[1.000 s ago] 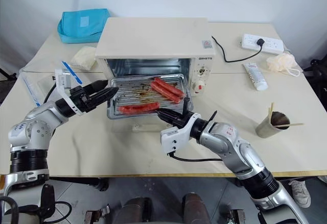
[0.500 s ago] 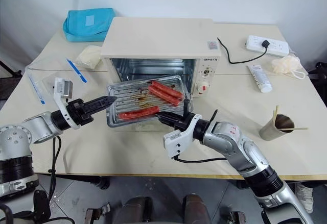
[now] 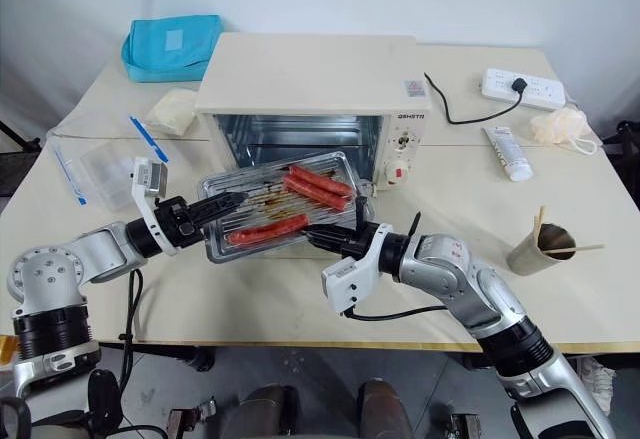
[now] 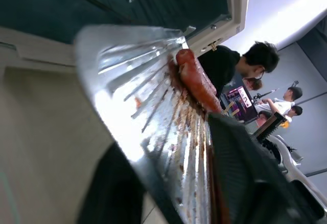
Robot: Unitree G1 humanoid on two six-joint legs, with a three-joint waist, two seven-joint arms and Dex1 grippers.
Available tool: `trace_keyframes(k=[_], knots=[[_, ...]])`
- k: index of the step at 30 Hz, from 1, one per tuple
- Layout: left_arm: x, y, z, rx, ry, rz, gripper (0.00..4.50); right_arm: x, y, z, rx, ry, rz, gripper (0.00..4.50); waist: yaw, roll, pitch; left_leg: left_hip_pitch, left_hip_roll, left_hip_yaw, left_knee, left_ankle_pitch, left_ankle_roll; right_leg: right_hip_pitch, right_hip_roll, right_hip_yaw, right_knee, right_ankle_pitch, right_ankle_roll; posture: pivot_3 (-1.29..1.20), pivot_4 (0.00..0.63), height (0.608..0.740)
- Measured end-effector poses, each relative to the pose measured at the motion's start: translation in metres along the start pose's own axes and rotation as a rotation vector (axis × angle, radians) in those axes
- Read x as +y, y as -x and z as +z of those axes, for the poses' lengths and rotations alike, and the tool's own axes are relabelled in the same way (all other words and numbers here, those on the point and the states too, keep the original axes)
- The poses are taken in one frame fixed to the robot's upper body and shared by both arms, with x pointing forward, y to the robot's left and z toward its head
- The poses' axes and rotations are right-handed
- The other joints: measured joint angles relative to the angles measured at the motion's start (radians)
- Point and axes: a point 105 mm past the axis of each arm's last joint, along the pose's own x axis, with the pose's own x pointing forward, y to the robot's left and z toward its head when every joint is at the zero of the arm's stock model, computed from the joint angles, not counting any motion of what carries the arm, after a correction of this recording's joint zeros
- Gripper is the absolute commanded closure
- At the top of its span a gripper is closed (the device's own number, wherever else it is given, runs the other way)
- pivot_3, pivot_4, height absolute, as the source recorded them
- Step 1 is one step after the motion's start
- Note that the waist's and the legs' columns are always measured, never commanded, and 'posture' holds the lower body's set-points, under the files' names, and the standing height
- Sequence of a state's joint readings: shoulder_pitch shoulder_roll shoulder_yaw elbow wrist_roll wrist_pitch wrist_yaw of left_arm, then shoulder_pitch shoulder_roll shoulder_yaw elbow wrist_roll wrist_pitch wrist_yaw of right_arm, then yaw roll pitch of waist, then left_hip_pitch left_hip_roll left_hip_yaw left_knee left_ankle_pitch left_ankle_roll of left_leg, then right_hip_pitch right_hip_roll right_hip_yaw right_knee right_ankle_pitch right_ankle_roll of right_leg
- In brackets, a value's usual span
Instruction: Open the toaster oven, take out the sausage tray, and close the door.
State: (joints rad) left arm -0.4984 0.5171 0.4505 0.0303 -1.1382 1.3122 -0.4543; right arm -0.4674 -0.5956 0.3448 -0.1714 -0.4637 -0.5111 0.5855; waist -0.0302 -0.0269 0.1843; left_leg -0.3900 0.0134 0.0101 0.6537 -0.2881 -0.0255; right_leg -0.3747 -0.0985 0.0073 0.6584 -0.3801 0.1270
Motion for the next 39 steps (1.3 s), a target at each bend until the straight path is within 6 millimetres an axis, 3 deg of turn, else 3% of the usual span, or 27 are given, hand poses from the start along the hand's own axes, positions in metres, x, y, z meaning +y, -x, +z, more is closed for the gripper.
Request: trace_keyframes(k=[3,8,14,20,25,28,33,38,39], knots=[[-0.002,0.001,-0.001,-0.016,0.057,-0.038,4.49,0.004,0.0,-0.002,0.0,-0.006,0.017,4.5,0.0,0.0,0.0,0.0,0.0,0.0,0.0,0.0,0.0,0.0,0.0,0.0,0.0,0.0,0.0,0.0,0.15,0.74],[-0.006,0.007,-0.005,-0.015,0.151,-0.079,4.49,0.003,0.001,0.0,-0.027,-0.064,0.025,4.5,-0.003,0.0,0.0,0.0,0.001,0.0,0.0,0.0,0.0,0.0,0.0,0.0,0.0,0.0,0.0,0.0,0.15,0.74],[0.001,0.019,-0.008,-0.072,0.254,-0.058,4.5,0.002,0.005,0.003,-0.063,-0.168,0.029,2.64,-0.001,0.0,0.0,0.001,0.001,0.0,0.0,0.0,0.0,0.0,-0.004,0.0,0.0,0.0,0.0,0.0,0.15,0.74],[0.019,0.063,-0.025,-0.206,0.445,0.014,4.5,0.004,0.037,-0.005,-0.041,-0.421,0.034,0.7,-0.003,0.0,0.0,0.001,0.001,-0.001,-0.002,-0.001,0.0,0.002,-0.007,0.0,-0.001,0.0,0.0,0.0,0.15,0.74],[0.017,0.096,-0.045,-0.313,0.493,0.064,4.5,0.014,0.066,-0.018,0.018,-0.553,0.101,0.7,0.002,0.0,0.0,0.004,0.0,-0.002,-0.002,-0.002,0.002,0.007,-0.012,-0.001,-0.007,0.0,-0.001,0.0,0.15,0.74],[0.017,0.108,-0.052,-0.431,0.51,0.061,4.5,0.023,0.076,-0.03,0.057,-0.64,0.111,1.25,0.003,0.0,0.0,0.009,0.0,-0.004,-0.003,-0.003,0.004,0.016,-0.012,-0.005,-0.013,0.002,-0.003,0.0,0.15,0.74],[0.015,0.129,-0.062,-0.606,0.507,0.103,4.5,0.045,0.096,-0.058,0.18,-0.811,0.135,2.83,0.003,0.0,0.0,0.01,-0.001,-0.004,-0.004,-0.004,0.005,0.019,-0.013,-0.005,-0.019,0.003,-0.003,0.0,0.15,0.74],[0.012,0.147,-0.069,-0.779,0.512,0.14,4.5,0.061,0.102,-0.072,0.252,-0.944,0.147,4.42,0.002,0.0,0.0,0.01,-0.001,-0.004,-0.005,-0.004,0.004,0.02,-0.012,-0.005,-0.023,0.003,-0.003,0.0,0.15,0.74],[0.012,0.151,-0.072,-0.808,0.517,0.15,4.5,0.065,0.103,-0.074,0.263,-0.962,0.149,4.47,0.001,0.0,0.0,0.01,-0.001,-0.003,-0.005,-0.005,0.005,0.02,-0.012,-0.005,-0.023,0.003,-0.003,0.0,0.15,0.74]])
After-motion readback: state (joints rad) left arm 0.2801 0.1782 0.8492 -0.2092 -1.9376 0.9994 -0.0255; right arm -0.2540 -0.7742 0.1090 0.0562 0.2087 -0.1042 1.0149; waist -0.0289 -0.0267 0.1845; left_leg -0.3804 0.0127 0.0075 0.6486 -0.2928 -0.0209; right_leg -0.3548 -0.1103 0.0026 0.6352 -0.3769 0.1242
